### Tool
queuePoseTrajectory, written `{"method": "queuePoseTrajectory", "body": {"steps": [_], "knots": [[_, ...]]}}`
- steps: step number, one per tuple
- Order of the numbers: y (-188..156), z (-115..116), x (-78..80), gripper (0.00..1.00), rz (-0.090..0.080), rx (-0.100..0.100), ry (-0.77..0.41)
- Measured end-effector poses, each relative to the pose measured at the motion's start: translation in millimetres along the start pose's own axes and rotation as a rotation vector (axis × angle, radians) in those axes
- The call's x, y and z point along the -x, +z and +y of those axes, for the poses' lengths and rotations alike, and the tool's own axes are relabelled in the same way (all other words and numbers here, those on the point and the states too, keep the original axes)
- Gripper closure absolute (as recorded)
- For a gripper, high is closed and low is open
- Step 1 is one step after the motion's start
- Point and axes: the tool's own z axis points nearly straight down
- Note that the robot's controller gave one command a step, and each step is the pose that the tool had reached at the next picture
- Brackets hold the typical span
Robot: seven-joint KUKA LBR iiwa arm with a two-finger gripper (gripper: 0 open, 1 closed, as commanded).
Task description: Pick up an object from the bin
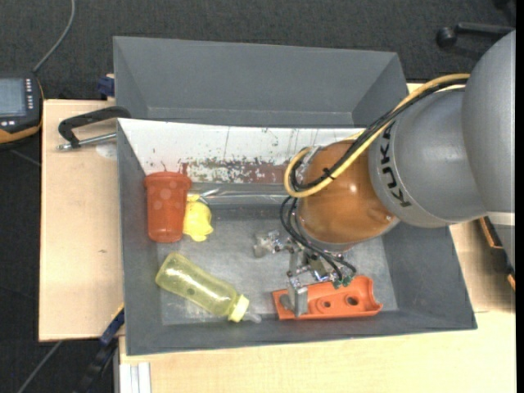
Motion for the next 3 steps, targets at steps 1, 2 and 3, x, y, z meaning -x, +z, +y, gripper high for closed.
{"method": "queuePoseTrajectory", "body": {"steps": [1, 2, 3], "knots": [[-1.5, -27.4, -8.4, 0.0, 0.001, 0.002, 0.071], [-1.9, -45.1, -5.2, 0.0, -0.001, 0.002, 0.166], [-1.7, -73.8, -4.8, 0.0, -0.006, 0.001, -0.121]]}}
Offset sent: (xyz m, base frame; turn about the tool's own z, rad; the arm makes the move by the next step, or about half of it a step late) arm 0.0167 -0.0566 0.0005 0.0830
